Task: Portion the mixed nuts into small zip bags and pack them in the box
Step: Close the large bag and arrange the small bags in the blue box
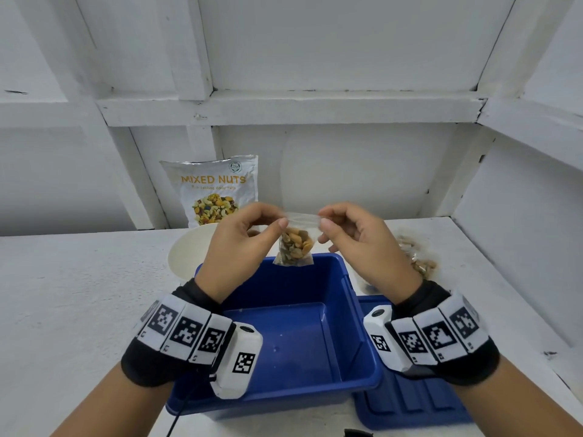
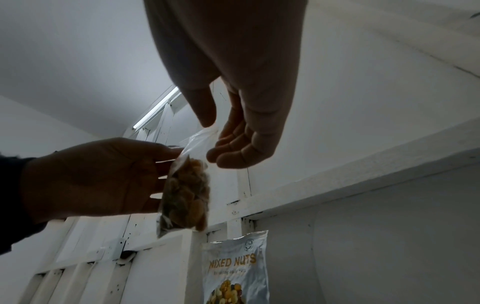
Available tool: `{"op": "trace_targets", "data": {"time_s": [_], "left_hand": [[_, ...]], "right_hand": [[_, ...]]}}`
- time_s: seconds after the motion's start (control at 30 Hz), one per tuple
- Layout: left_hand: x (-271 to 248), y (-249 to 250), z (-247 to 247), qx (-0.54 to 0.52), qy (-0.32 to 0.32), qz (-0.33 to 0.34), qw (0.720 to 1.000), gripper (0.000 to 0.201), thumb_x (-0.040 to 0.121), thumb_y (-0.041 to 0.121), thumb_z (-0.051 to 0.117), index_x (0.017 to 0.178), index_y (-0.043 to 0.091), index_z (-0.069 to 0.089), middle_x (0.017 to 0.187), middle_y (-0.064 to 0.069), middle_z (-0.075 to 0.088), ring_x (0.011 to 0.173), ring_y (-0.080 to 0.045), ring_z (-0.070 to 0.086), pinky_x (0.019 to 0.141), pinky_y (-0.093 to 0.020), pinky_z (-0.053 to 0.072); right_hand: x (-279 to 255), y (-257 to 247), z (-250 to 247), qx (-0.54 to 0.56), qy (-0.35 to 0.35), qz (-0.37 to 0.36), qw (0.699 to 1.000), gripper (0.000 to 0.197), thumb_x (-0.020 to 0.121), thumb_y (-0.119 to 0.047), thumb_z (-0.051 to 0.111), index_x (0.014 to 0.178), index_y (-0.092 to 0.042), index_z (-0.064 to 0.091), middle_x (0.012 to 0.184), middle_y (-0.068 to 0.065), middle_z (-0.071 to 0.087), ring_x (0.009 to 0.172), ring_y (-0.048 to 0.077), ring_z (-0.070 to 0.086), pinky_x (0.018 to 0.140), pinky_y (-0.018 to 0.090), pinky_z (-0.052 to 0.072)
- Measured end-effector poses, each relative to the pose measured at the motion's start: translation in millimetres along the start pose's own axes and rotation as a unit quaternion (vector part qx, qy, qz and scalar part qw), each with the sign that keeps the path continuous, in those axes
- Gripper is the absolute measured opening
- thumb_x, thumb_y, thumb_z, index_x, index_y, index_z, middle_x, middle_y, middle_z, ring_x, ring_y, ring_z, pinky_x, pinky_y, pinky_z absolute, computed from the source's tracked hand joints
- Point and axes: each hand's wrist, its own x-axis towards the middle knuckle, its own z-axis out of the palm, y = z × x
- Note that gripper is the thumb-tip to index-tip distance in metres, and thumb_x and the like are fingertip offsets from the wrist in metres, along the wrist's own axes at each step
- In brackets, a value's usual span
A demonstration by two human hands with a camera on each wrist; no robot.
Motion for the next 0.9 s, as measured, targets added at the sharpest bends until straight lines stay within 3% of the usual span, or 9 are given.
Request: {"op": "trace_targets", "data": {"time_s": [0.13,0.27,0.37,0.43,0.53,0.6,0.77,0.9], "left_hand": [[0,-4,0,-0.005,0.000,0.007,1.000,0.008,0.085,0.016,0.062,0.079,0.022,0.064,0.074,0.018,0.065,0.077,0.002,0.060,0.070,-0.016,0.049],[1,-6,1,-0.009,-0.020,-0.001,1.000,0.015,0.088,0.007,0.061,0.081,0.021,0.062,0.079,0.009,0.064,0.076,0.001,0.060,0.072,-0.015,0.048],[0,-8,1,-0.013,-0.044,-0.013,0.999,0.010,0.084,0.020,0.060,0.089,0.029,0.060,0.087,0.004,0.065,0.080,-0.001,0.060,0.071,-0.019,0.048],[-1,-9,2,-0.003,-0.057,0.000,0.998,0.011,0.082,0.024,0.058,0.089,0.031,0.060,0.088,0.007,0.065,0.081,0.000,0.060,0.068,-0.014,0.048],[-1,-10,2,0.028,-0.057,0.029,0.998,0.019,0.087,0.012,0.062,0.083,0.030,0.060,0.081,0.013,0.063,0.079,0.002,0.058,0.064,-0.010,0.044],[0,-12,2,0.047,-0.051,0.046,0.997,0.016,0.088,0.014,0.060,0.081,0.028,0.059,0.079,0.014,0.061,0.078,0.002,0.056,0.064,-0.010,0.042],[0,-13,4,0.076,-0.050,0.065,0.994,0.009,0.084,0.023,0.051,0.080,0.030,0.055,0.077,0.015,0.060,0.077,0.004,0.054,0.066,-0.010,0.040],[0,-12,3,0.078,-0.079,0.062,0.992,0.007,0.085,0.027,0.050,0.081,0.033,0.053,0.077,0.015,0.059,0.076,0.001,0.054,0.064,-0.010,0.039]], "right_hand": [[-1,3,1,-0.013,0.007,-0.001,1.000,0.021,0.088,-0.012,0.060,0.082,-0.032,0.057,0.075,-0.012,0.063,0.074,0.006,0.064,0.070,0.024,0.052],[0,3,1,-0.037,0.016,-0.014,0.999,0.022,0.089,-0.011,0.058,0.079,-0.031,0.057,0.074,-0.011,0.063,0.073,0.004,0.064,0.070,0.027,0.054],[-1,3,0,-0.056,0.014,-0.025,0.998,0.024,0.089,-0.010,0.056,0.078,-0.031,0.056,0.071,-0.011,0.063,0.070,0.001,0.063,0.069,0.024,0.054],[-1,4,0,-0.066,0.010,-0.029,0.997,0.025,0.090,-0.009,0.056,0.078,-0.030,0.056,0.070,-0.011,0.062,0.068,-0.001,0.062,0.067,0.020,0.052],[-2,4,1,-0.071,0.008,-0.028,0.997,0.025,0.090,-0.007,0.055,0.077,-0.029,0.055,0.069,-0.011,0.061,0.066,-0.002,0.061,0.065,0.013,0.049],[-2,4,1,-0.068,0.007,-0.031,0.997,0.025,0.090,-0.007,0.055,0.077,-0.029,0.055,0.071,-0.011,0.061,0.068,0.000,0.061,0.063,0.011,0.046],[-4,5,5,-0.114,0.007,-0.072,0.991,0.005,0.087,-0.013,0.060,0.090,-0.016,0.062,0.079,-0.013,0.057,0.079,0.006,0.057,0.065,0.017,0.048],[-2,7,6,-0.146,0.009,-0.111,0.983,0.009,0.083,-0.017,0.055,0.083,-0.013,0.063,0.078,-0.008,0.058,0.076,0.005,0.054,0.064,0.015,0.046]]}}
